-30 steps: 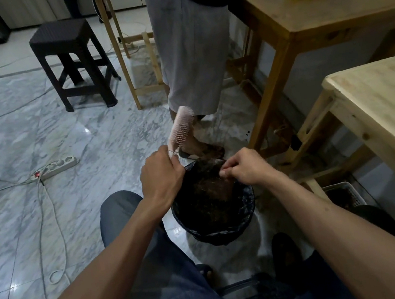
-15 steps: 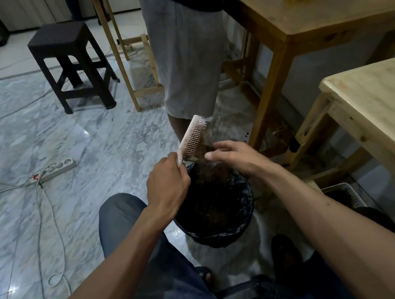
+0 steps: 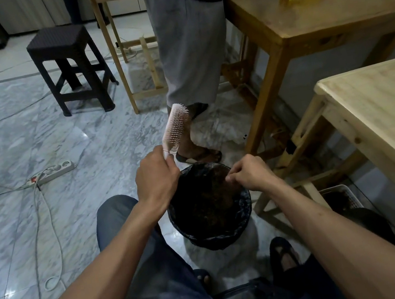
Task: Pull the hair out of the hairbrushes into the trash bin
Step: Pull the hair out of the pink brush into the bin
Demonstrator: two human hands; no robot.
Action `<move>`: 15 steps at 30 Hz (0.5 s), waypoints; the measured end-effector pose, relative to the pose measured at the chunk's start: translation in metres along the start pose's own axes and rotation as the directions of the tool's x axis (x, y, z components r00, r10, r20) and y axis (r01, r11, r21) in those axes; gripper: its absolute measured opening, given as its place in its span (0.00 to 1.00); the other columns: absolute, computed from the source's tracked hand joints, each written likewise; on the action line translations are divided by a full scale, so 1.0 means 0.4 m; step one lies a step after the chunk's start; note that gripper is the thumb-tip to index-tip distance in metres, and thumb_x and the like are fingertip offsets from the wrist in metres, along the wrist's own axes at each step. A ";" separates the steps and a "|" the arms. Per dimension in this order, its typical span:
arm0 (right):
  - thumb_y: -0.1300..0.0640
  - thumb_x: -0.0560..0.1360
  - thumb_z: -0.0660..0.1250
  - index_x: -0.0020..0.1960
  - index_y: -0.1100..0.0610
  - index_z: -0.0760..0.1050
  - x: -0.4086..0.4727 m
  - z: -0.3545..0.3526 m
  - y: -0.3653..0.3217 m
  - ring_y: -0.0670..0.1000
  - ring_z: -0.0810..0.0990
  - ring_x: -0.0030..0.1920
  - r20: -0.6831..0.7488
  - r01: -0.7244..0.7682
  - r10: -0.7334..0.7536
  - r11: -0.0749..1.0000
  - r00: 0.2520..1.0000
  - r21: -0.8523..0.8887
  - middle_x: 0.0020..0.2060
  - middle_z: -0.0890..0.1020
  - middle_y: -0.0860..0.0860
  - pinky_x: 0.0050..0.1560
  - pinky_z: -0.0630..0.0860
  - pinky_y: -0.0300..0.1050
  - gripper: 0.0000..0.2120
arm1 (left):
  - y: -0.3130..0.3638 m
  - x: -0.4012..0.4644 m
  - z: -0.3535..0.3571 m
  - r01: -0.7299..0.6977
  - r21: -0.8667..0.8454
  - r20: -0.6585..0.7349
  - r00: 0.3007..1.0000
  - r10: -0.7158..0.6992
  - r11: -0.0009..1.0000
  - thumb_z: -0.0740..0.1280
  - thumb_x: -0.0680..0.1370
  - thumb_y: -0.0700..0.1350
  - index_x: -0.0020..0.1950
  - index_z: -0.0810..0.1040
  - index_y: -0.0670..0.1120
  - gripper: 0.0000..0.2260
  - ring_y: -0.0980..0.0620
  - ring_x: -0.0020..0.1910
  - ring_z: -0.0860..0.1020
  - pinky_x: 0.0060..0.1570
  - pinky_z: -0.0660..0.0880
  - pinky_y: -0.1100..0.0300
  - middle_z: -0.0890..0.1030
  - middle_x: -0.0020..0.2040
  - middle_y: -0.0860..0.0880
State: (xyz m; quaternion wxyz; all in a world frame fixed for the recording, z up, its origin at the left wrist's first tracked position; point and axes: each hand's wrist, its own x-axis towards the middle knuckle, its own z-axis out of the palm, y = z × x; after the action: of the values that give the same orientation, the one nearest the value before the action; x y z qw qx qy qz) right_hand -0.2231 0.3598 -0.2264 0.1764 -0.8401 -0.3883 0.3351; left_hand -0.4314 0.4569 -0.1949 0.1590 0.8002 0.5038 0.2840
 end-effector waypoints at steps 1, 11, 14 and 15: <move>0.53 0.77 0.76 0.48 0.52 0.88 -0.001 -0.002 0.003 0.50 0.85 0.50 0.002 0.005 -0.005 0.999 1.000 0.038 0.45 0.88 0.49 0.51 0.80 0.48 0.04 | 0.001 0.003 -0.001 -0.008 0.000 0.007 1.000 0.008 1.000 0.62 0.80 0.44 0.43 0.70 0.45 0.07 0.45 0.31 0.71 0.30 0.62 0.54 0.74 0.33 0.47; 0.44 0.74 0.74 0.74 0.48 0.72 -0.015 -0.023 -0.077 0.45 0.80 0.59 0.055 0.119 -0.160 0.890 0.986 0.441 0.62 0.81 0.46 0.64 0.77 0.47 0.30 | 0.006 -0.029 0.031 -0.046 0.027 0.106 0.993 0.043 0.999 0.63 0.78 0.43 0.42 0.74 0.42 0.07 0.43 0.30 0.70 0.29 0.61 0.54 0.72 0.32 0.47; 0.42 0.74 0.76 0.68 0.54 0.79 -0.006 -0.010 -0.090 0.45 0.85 0.54 0.025 0.153 -0.193 0.847 0.981 0.510 0.53 0.87 0.46 0.62 0.80 0.48 0.27 | 0.015 -0.035 0.032 -0.067 0.003 0.126 0.990 0.066 0.998 0.63 0.78 0.43 0.42 0.74 0.42 0.06 0.42 0.32 0.72 0.30 0.63 0.53 0.73 0.33 0.47; 0.44 0.75 0.76 0.63 0.54 0.83 0.002 -0.001 -0.089 0.46 0.87 0.51 -0.007 0.170 -0.193 0.845 0.981 0.508 0.49 0.89 0.48 0.62 0.81 0.52 0.21 | 0.016 -0.034 0.031 -0.074 -0.004 0.133 0.988 0.074 0.997 0.63 0.77 0.43 0.42 0.74 0.42 0.06 0.42 0.32 0.72 0.30 0.63 0.53 0.73 0.33 0.47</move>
State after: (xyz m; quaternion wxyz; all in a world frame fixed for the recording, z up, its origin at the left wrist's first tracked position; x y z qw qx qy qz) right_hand -0.2416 0.3831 -0.2065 0.4128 -0.7163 -0.3681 0.4255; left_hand -0.4237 0.4424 -0.2054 0.1812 0.8356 0.4620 0.2355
